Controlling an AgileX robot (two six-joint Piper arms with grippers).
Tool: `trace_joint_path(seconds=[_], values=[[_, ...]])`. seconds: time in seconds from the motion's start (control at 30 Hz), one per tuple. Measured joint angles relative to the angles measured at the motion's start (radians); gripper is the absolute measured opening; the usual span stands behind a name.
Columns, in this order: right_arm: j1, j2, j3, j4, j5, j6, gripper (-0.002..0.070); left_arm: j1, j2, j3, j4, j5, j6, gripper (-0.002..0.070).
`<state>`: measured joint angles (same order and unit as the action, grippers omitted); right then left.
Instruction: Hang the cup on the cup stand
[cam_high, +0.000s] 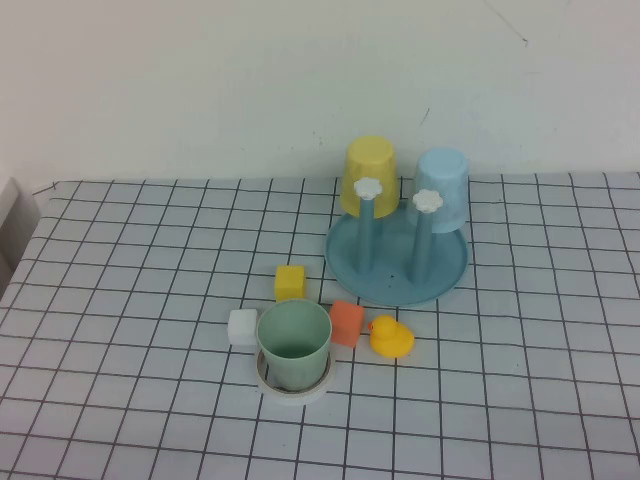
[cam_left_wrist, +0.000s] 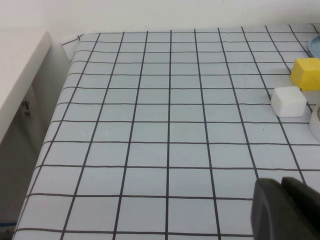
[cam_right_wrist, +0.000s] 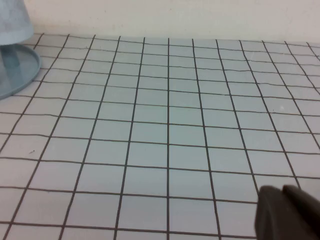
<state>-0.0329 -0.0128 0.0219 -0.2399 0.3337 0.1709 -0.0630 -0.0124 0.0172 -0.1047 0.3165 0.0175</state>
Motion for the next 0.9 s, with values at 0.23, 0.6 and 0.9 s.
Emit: trace_joint_path(seconds=[0.23,0.6,0.9], values=[[0.000,0.000,0.000,0.073,0.001,0.000,-0.0001,0.000,0.000,0.000,0.000,0.000,0.000,-0.0003],[0.000,0.000,0.000,0.109,0.001,0.000,-0.0001,0.000,0.000,0.000,0.000,0.000,0.000,-0.0003],[0.000,0.000,0.000,0.114,0.001,0.002,-0.0001,0.000,0.000,0.000,0.000,0.001,0.000,-0.0003]])
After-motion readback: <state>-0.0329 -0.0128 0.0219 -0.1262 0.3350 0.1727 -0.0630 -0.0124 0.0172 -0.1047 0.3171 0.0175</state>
